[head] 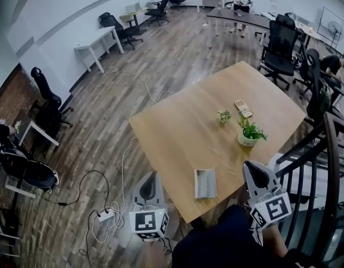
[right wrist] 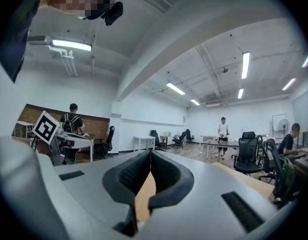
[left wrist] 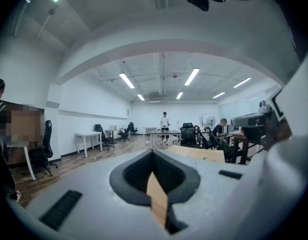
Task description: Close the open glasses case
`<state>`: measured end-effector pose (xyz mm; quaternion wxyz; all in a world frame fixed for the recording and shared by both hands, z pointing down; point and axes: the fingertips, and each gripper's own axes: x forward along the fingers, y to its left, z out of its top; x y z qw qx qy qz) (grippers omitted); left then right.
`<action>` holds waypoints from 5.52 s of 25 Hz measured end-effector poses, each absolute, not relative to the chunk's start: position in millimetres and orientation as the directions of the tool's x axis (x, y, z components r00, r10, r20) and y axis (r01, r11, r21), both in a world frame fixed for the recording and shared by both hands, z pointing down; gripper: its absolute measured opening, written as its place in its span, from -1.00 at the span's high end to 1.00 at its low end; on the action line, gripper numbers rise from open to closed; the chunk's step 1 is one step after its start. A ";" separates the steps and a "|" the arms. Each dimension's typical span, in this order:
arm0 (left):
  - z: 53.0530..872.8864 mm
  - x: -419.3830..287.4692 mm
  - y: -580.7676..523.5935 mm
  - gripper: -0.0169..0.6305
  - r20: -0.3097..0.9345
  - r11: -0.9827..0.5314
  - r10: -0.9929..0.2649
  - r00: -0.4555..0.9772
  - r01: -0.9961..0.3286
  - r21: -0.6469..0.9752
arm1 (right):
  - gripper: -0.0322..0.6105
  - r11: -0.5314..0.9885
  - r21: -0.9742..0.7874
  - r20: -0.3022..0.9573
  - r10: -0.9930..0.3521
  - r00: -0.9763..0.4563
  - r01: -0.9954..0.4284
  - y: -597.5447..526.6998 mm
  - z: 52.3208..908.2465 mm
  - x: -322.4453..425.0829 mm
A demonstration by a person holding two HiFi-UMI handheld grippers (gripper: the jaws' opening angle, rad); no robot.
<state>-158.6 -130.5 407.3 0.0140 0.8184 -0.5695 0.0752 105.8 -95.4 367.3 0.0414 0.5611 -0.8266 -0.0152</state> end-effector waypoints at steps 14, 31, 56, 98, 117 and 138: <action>407.9 -143.2 -179.8 0.95 0.169 -0.336 -0.932 0.321 -0.940 -0.066 | 0.85 0.408 0.056 0.061 -0.913 -0.404 -0.911 -159.1 374.6 109.9; 421.5 -158.2 -168.4 0.95 0.202 -0.353 -0.921 0.334 -0.933 -0.068 | 0.58 0.345 -0.115 0.183 -0.915 -0.361 -0.932 -162.4 436.7 109.4; 414.1 -216.9 -133.8 0.95 0.198 -0.234 -0.957 0.214 -0.969 -0.082 | 0.66 0.038 -0.411 0.793 -0.479 -0.377 -0.911 -143.4 769.4 69.2; 420.7 -221.9 -133.6 0.95 0.193 -0.238 -0.957 0.218 -0.968 -0.084 | 0.71 0.651 0.712 0.688 -0.722 0.076 -0.263 -163.5 764.2 57.1; 424.4 -221.8 -133.5 0.95 0.196 -0.257 -0.950 0.241 -0.964 -0.062 | 0.83 0.597 -0.064 0.898 -0.315 -0.307 -0.799 -149.6 778.2 58.6; 434.2 -193.4 -141.8 0.95 0.197 -0.300 -0.938 0.285 -0.953 -0.049 | 0.85 0.554 -0.100 0.758 -0.496 -0.423 -0.827 -156.4 730.4 44.5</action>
